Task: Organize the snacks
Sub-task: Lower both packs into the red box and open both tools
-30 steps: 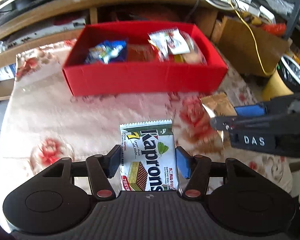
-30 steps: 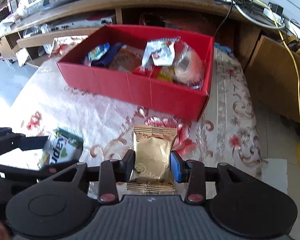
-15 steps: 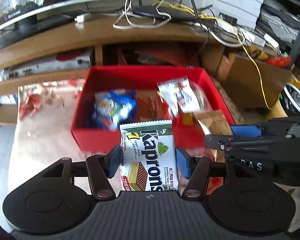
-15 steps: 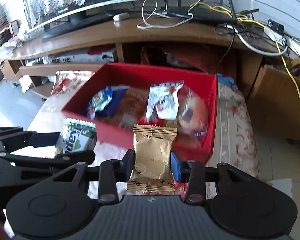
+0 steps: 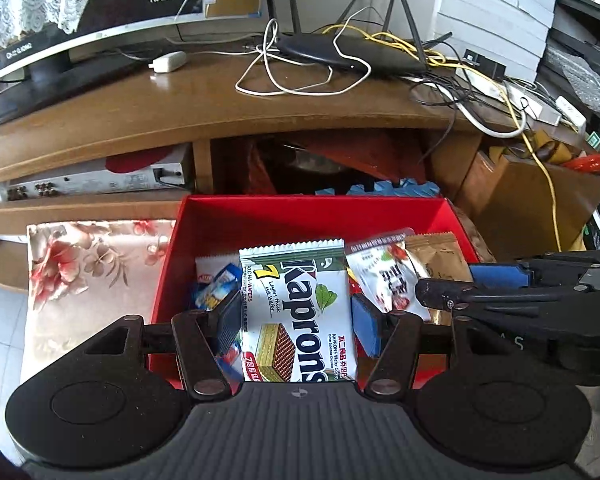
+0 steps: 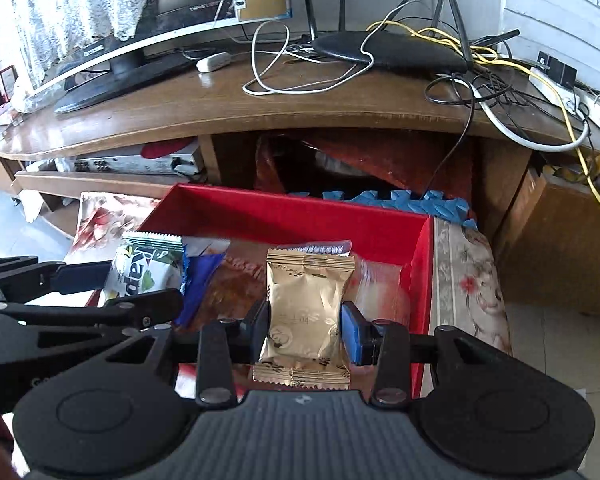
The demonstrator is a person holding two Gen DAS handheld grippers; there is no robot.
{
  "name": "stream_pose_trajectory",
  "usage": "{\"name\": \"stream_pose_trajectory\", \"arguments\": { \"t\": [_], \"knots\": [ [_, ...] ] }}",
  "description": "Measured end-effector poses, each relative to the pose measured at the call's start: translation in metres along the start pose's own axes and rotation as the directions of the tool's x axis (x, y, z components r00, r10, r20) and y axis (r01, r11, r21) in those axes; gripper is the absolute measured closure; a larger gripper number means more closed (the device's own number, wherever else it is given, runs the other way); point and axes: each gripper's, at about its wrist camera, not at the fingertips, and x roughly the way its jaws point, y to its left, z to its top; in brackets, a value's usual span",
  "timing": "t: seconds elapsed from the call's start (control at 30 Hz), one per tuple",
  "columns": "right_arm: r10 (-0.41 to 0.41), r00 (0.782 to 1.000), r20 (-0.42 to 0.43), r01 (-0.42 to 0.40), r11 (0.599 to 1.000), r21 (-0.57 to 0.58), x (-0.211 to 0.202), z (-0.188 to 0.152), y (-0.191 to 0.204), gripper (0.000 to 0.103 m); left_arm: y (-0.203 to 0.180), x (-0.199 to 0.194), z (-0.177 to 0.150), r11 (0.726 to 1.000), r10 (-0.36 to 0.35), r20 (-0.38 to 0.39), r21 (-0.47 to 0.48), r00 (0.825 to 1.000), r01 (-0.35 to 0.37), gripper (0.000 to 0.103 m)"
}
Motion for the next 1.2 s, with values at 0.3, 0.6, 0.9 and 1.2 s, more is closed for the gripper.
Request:
{"name": "stream_pose_trajectory", "arguments": {
  "t": [0.3, 0.6, 0.9, 1.2],
  "knots": [
    [-0.001, 1.000, -0.031, 0.001, 1.000, 0.013, 0.031, 0.010, -0.005, 0.065, 0.007, 0.027, 0.005, 1.000, 0.021, -0.036, -0.018, 0.999, -0.021, 0.039],
    [0.006, 0.999, -0.034, -0.005, 1.000, 0.029, 0.034, 0.011, -0.006, 0.064, 0.010, 0.026, 0.005, 0.999, 0.028, -0.035, -0.030, 0.999, -0.029, 0.037],
    [0.023, 1.000, -0.018, -0.022, 0.999, 0.040, 0.030, 0.014, -0.006, 0.064, 0.013, 0.024, 0.007, 0.999, 0.024, -0.028, -0.044, 0.999, -0.025, 0.035],
    [0.018, 1.000, -0.008, -0.017, 0.999, 0.046, 0.023, 0.012, -0.006, 0.064, 0.011, 0.021, 0.003, 0.999, 0.029, -0.029, -0.033, 0.999, -0.030, 0.028]
  ]
}}
